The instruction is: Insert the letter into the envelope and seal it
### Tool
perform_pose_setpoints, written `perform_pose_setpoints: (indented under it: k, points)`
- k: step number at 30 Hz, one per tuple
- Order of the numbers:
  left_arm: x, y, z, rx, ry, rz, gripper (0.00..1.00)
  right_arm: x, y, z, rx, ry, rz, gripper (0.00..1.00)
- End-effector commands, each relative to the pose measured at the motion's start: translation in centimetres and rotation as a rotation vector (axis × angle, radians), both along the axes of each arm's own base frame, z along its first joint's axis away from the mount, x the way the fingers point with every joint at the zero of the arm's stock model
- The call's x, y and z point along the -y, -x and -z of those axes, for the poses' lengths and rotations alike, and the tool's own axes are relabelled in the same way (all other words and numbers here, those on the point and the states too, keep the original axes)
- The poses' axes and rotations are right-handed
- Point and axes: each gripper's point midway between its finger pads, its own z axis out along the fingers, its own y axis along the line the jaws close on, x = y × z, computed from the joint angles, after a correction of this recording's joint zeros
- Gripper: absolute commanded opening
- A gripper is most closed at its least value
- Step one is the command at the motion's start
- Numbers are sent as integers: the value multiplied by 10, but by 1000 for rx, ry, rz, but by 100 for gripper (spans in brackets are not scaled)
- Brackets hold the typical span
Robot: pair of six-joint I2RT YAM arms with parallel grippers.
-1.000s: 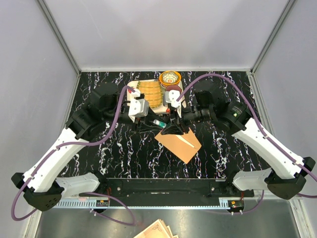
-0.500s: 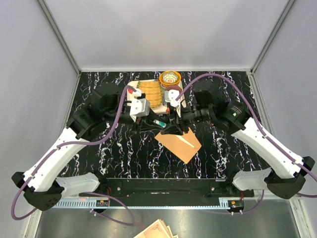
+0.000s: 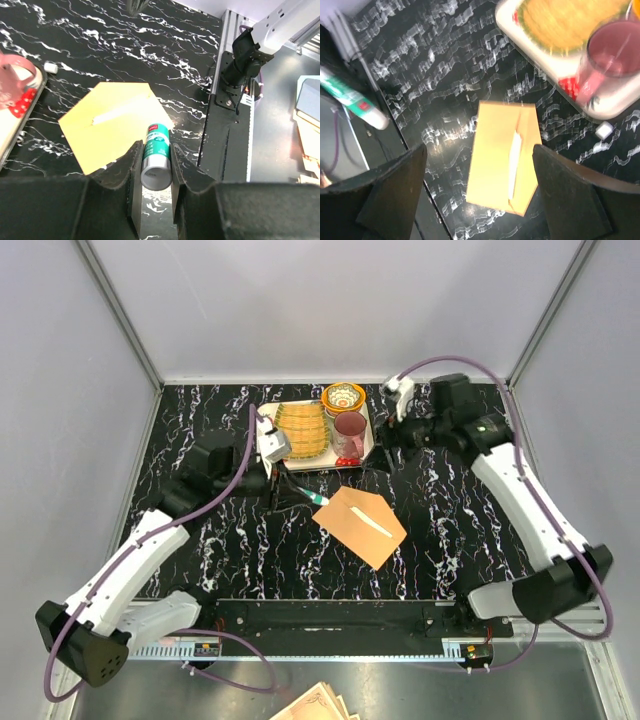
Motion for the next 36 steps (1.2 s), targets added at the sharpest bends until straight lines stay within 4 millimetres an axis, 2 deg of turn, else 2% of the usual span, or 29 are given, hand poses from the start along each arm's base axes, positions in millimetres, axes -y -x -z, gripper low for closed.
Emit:
perform_pose_setpoints:
  k: [1, 4, 6, 7, 12, 14, 15, 16, 18, 22, 26, 27, 31, 33, 34, 36]
  points:
    - [7, 3, -2, -34, 62, 21, 0, 22, -3, 98, -135, 244, -51, 89]
    - [11, 1, 11, -47, 40, 35, 0, 41, -4, 145, -206, 383, -88, 85]
    - [13, 1, 15, -52, 36, 45, 0, 52, -4, 167, -230, 458, -110, 84]
    - [16, 2, 20, -28, 22, 63, 0, 56, -3, 185, -268, 487, -118, 85]
    - [26, 11, 31, 6, -12, 111, 0, 72, -24, 231, -335, 526, -109, 85]
    - [30, 15, 35, 0, -20, 130, 0, 70, -34, 233, -342, 498, -112, 83]
    - [32, 16, 36, 0, -21, 135, 0, 69, -36, 245, -380, 500, -119, 82]
    - [34, 17, 38, -7, -24, 142, 0, 66, -43, 243, -374, 487, -124, 81]
    - [35, 16, 42, -8, -27, 141, 0, 59, -46, 250, -411, 456, -161, 79]
    - [35, 3, 50, -15, -46, 75, 0, 44, -40, 252, -483, 370, -217, 75]
    - [37, -16, 60, -64, -37, -49, 0, 36, -34, 262, -553, 317, -216, 65]
    - [37, -21, 64, -79, -39, -80, 0, 35, -32, 263, -565, 311, -211, 56]
    - [39, -39, 84, -122, -89, -173, 0, 33, -30, 264, -588, 261, -175, 36]
    - [42, -43, 97, -96, -131, -165, 0, 32, -25, 261, -622, 233, -135, 27]
    - [43, -45, 101, -76, -150, -164, 0, 33, -29, 261, -616, 215, -110, 16]
    - [48, -44, 112, -9, -191, -121, 0, 37, -25, 261, -671, 184, -46, 5]
